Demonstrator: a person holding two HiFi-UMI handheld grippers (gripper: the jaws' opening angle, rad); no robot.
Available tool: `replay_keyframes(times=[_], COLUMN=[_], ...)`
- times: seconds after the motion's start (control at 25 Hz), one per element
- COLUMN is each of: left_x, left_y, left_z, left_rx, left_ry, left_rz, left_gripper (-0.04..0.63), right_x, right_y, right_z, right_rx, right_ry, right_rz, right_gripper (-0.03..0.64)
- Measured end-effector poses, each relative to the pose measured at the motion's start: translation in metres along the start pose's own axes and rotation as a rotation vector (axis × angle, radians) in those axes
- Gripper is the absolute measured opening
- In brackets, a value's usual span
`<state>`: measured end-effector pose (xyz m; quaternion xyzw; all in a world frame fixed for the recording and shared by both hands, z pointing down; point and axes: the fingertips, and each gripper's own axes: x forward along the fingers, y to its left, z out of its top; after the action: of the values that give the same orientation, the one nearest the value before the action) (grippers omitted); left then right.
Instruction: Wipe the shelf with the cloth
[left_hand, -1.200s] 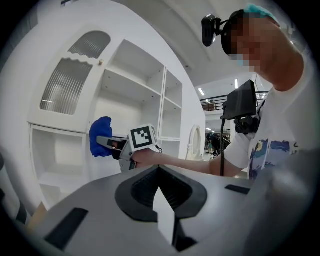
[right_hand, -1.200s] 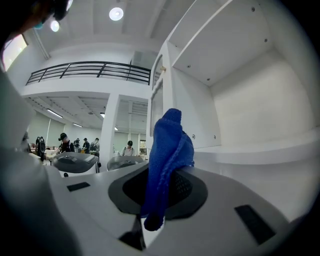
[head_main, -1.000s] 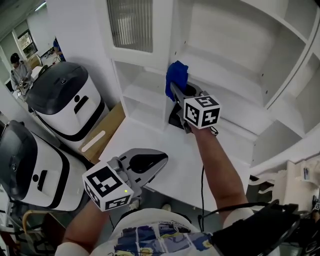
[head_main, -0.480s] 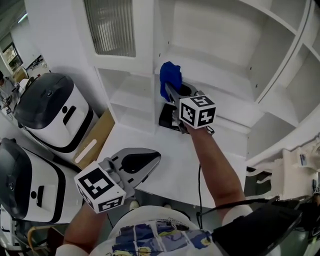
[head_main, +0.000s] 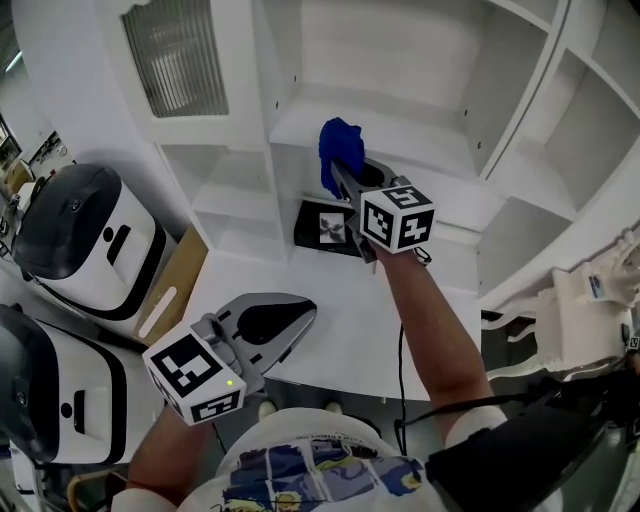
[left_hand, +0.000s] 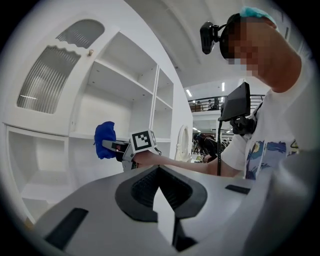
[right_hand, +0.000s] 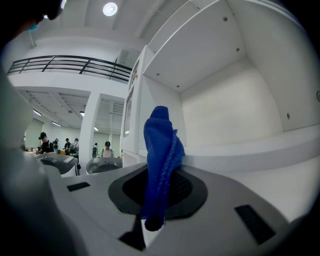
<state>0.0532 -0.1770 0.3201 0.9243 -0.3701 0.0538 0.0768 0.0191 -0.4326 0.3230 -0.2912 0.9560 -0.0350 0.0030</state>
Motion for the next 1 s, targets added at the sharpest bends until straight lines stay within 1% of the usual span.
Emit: replay_keyframes(times=[1.0], left_x=[0.047], left_y=[-0.037], left_z=[0.002], left_rx=[0.022], left_ry=[0.015], left_rz=[-0.141], left_gripper=[0.012], right_x=[-0.113], right_y=[-0.093], right_z=[0.003], right_rx=[-0.005], right_ry=[-0.008], right_rz=[-0.205], right_gripper=[0.067])
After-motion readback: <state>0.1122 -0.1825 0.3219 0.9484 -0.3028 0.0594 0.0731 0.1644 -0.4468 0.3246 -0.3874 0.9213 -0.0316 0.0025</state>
